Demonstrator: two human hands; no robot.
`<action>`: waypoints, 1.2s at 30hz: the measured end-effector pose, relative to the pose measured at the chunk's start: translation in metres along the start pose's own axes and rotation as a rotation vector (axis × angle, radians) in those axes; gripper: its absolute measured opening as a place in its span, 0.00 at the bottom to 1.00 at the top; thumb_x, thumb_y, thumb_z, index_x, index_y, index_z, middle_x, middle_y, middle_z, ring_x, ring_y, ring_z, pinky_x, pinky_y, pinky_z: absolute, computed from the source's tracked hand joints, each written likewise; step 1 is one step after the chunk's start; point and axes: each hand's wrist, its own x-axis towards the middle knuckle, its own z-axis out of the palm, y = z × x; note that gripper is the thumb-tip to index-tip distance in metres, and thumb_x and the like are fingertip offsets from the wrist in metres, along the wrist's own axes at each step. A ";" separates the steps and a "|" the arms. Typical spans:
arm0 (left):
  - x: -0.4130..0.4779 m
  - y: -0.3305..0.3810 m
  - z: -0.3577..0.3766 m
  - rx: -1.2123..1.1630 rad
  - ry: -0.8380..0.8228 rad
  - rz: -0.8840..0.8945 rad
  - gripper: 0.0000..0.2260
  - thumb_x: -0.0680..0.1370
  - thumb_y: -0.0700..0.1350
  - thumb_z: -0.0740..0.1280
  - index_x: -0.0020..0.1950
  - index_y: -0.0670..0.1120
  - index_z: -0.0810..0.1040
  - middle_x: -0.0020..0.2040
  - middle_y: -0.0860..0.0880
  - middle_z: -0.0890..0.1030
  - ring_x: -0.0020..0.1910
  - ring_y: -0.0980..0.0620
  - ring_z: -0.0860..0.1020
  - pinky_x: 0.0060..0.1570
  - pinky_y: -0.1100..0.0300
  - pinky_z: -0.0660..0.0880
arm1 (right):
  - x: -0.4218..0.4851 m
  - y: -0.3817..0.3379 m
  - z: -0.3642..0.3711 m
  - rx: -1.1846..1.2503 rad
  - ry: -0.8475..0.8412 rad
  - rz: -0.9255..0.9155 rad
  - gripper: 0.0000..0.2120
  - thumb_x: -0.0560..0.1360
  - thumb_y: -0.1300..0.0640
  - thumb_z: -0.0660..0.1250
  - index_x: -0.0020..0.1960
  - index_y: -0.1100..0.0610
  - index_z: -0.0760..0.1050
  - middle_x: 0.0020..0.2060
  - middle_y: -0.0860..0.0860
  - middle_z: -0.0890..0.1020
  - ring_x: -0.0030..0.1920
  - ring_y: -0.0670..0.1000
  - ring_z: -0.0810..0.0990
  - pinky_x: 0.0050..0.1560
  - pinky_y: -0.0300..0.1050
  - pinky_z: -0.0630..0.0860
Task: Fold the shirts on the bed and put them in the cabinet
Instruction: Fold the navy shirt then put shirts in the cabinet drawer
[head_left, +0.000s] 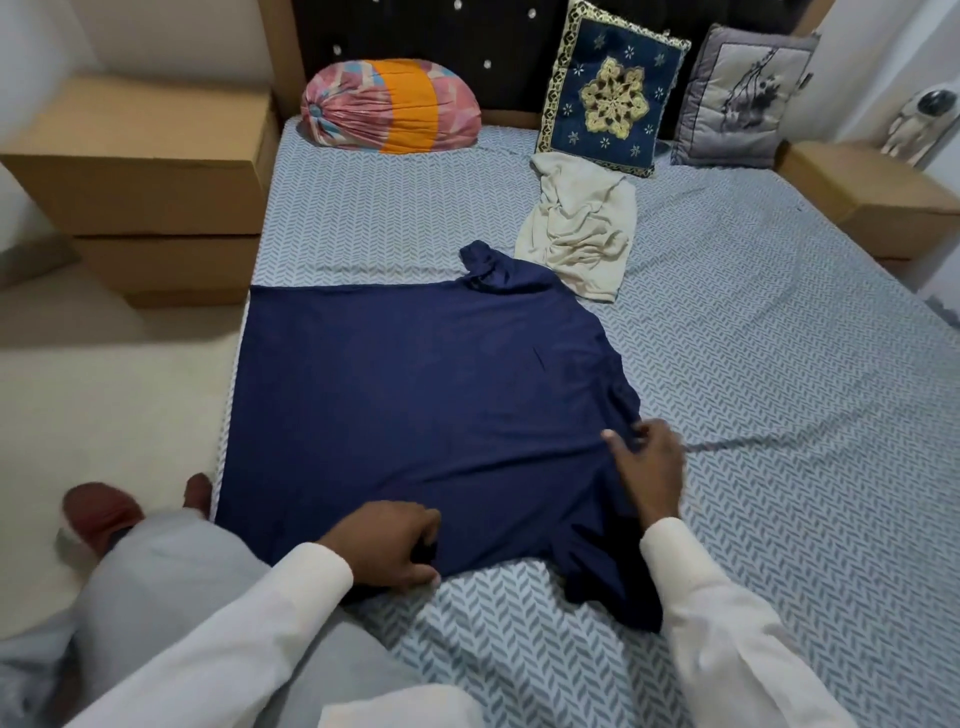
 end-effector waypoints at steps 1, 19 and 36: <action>-0.005 0.006 0.004 0.032 -0.037 0.021 0.19 0.69 0.66 0.67 0.49 0.55 0.69 0.49 0.56 0.76 0.46 0.51 0.76 0.44 0.55 0.72 | -0.018 -0.008 0.003 0.040 -0.167 -0.138 0.13 0.69 0.51 0.78 0.47 0.54 0.75 0.41 0.52 0.81 0.43 0.52 0.80 0.48 0.48 0.75; -0.081 -0.029 0.003 0.382 -0.055 -0.426 0.14 0.78 0.42 0.60 0.62 0.49 0.75 0.60 0.48 0.77 0.63 0.46 0.71 0.55 0.51 0.75 | -0.105 -0.042 0.003 -0.619 -0.578 -0.523 0.08 0.70 0.57 0.65 0.48 0.48 0.75 0.49 0.48 0.78 0.52 0.55 0.79 0.41 0.45 0.68; -0.116 -0.087 -0.042 0.154 -0.014 -0.631 0.17 0.71 0.47 0.65 0.60 0.56 0.77 0.58 0.49 0.79 0.56 0.48 0.78 0.53 0.58 0.75 | -0.089 -0.059 0.002 -0.674 -0.831 -0.243 0.05 0.69 0.54 0.67 0.43 0.53 0.75 0.42 0.51 0.78 0.43 0.55 0.78 0.40 0.43 0.73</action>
